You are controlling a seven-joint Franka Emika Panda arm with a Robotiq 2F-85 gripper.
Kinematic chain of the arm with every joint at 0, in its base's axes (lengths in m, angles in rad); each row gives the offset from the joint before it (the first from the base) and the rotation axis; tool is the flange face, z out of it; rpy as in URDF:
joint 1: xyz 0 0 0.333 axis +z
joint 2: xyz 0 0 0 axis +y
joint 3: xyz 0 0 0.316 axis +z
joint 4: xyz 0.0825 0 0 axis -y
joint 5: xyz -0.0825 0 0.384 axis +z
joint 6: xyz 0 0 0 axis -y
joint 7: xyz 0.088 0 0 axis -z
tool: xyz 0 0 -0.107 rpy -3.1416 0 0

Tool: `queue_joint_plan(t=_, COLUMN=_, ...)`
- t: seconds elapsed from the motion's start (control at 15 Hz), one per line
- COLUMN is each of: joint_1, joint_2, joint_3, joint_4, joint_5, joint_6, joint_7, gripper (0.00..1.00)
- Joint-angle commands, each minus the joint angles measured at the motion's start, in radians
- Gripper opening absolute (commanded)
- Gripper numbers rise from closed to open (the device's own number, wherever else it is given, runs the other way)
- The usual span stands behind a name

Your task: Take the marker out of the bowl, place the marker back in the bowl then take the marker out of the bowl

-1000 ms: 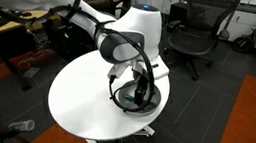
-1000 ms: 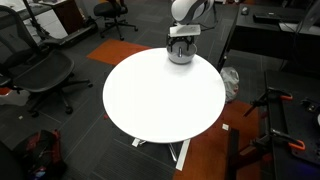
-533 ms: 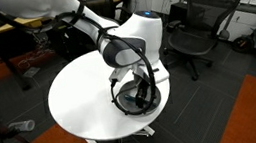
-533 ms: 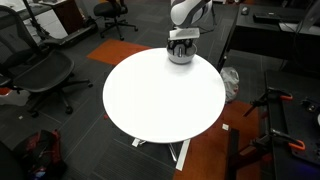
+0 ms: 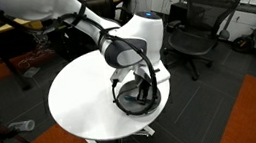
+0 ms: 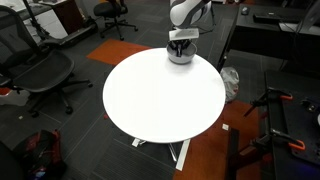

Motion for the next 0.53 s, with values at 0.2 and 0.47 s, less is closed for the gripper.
queue_joint_plan(t=0.2, joint_1=-0.011, joint_2=-0.086, joint_3=-0.018, joint_4=-0.03, joint_5=0.006, joint_6=-0.087, joint_7=-0.017, gripper=0.05)
queue_joint_plan(t=0.47, joint_1=-0.013, joint_2=-0.17, joint_3=-0.036, joint_4=-0.064, joint_5=-0.01, joint_6=-0.129, joint_7=-0.029, gripper=0.05)
